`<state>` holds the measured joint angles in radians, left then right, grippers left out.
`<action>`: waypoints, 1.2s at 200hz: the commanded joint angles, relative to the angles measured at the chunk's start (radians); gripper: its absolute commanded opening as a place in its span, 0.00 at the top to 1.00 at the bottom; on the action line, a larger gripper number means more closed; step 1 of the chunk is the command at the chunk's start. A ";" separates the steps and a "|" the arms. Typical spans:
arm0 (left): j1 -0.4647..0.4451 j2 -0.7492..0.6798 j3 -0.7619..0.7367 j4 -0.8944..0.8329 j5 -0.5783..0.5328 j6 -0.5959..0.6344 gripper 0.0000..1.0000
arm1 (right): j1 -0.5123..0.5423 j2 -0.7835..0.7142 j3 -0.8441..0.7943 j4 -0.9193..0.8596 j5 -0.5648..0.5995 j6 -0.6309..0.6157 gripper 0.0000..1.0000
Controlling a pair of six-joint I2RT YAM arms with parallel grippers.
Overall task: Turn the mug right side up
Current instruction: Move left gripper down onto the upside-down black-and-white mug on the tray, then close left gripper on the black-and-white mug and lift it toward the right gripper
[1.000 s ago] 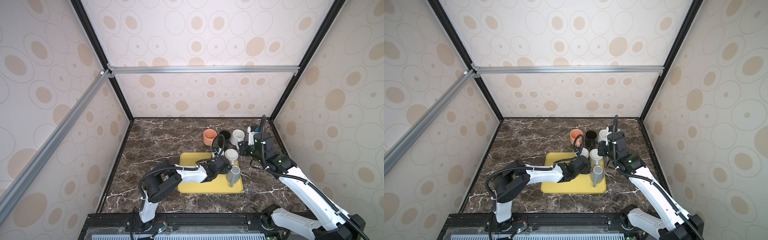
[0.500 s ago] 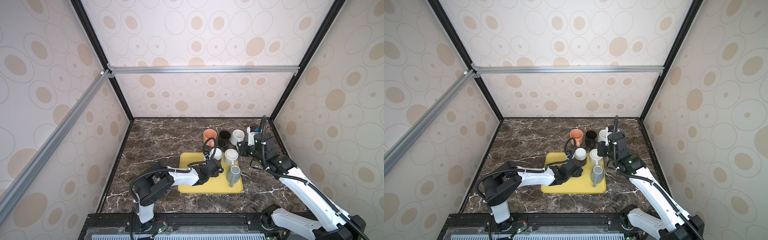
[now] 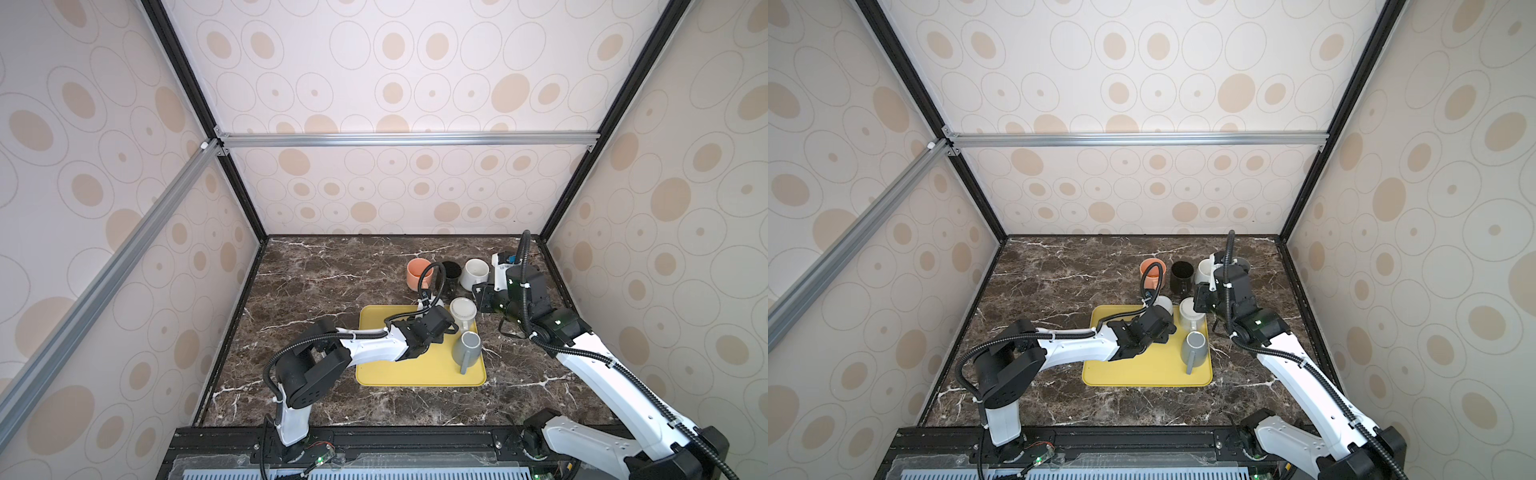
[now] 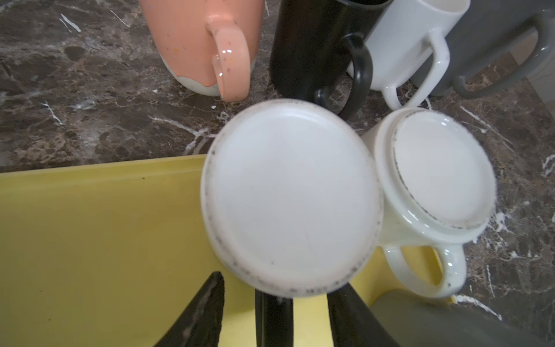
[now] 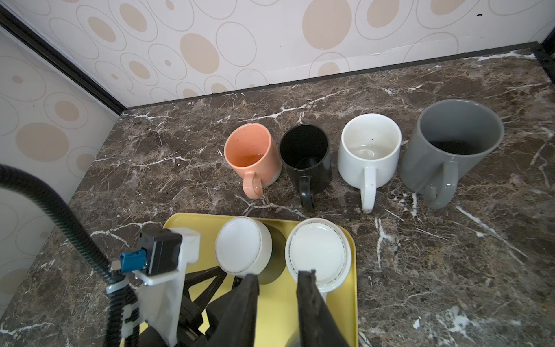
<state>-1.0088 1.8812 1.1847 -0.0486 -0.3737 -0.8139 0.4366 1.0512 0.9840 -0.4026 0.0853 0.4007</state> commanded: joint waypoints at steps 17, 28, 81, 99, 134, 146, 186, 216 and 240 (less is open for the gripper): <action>0.010 0.046 0.061 -0.091 -0.037 0.052 0.48 | -0.004 -0.006 -0.017 0.012 0.007 -0.005 0.74; 0.010 0.061 0.078 -0.105 -0.036 0.061 0.49 | -0.003 -0.005 -0.019 0.013 0.007 -0.005 0.74; 0.015 0.086 0.116 -0.131 -0.032 0.085 0.58 | -0.004 -0.009 -0.019 0.014 0.004 -0.006 0.74; 0.016 0.090 0.119 -0.134 -0.024 0.090 0.63 | -0.003 -0.011 -0.020 0.014 0.004 -0.005 0.74; 0.017 0.094 0.116 -0.137 -0.015 0.093 0.82 | -0.004 -0.011 -0.027 0.022 -0.002 -0.004 0.74; 0.018 0.096 0.118 -0.139 -0.010 0.095 0.93 | -0.003 -0.007 -0.025 0.021 -0.006 -0.003 0.74; 0.019 0.083 0.110 -0.143 -0.017 0.100 1.00 | -0.003 0.000 -0.031 0.030 -0.014 -0.004 0.74; 0.019 0.010 0.082 -0.134 -0.036 0.130 1.00 | -0.004 0.013 -0.038 0.058 -0.061 0.000 0.74; 0.019 -0.085 0.030 -0.093 -0.052 0.151 1.00 | -0.004 0.029 -0.047 0.097 -0.159 0.012 0.74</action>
<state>-1.0046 1.9209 1.2366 -0.1818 -0.3576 -0.7044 0.4366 1.0618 0.9573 -0.3546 0.0257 0.4015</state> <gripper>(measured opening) 0.166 0.258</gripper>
